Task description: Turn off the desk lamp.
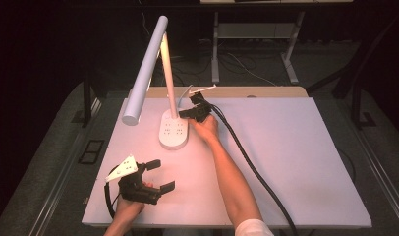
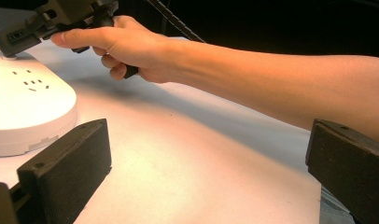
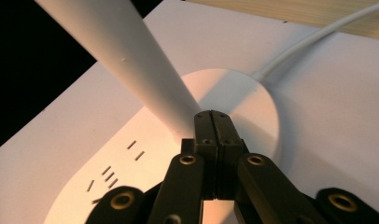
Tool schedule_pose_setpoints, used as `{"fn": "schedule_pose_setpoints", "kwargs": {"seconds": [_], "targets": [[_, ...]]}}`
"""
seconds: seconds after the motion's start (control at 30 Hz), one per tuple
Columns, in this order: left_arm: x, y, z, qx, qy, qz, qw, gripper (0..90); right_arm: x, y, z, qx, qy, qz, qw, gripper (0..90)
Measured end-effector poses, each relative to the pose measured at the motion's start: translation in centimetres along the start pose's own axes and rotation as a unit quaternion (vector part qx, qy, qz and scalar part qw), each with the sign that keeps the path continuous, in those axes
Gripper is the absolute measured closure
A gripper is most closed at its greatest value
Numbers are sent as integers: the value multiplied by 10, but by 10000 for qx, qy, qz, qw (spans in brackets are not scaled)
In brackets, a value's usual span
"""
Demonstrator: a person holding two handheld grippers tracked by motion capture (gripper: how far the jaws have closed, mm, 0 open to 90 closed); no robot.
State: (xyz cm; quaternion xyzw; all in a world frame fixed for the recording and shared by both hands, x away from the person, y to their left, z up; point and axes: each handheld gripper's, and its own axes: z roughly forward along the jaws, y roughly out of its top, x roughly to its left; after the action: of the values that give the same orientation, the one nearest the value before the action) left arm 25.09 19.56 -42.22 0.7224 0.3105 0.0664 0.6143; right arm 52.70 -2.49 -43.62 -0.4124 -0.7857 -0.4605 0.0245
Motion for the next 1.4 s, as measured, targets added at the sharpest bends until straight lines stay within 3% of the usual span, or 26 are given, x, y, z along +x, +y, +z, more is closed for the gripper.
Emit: {"fn": "schedule_pose_setpoints", "kwargs": {"seconds": [0.7,1.0,1.4], "targets": [[0,1,3,25,-9,25,10000,0,-4,0,0,59,99,75,9999,900],[0,0,3,32,-27,34,10000,0,-2,-1,0,36,32,-70,10000,900],[0,1,2,27,-17,37,10000,0,-5,0,-2,20,67,-2,10000,900]]}}
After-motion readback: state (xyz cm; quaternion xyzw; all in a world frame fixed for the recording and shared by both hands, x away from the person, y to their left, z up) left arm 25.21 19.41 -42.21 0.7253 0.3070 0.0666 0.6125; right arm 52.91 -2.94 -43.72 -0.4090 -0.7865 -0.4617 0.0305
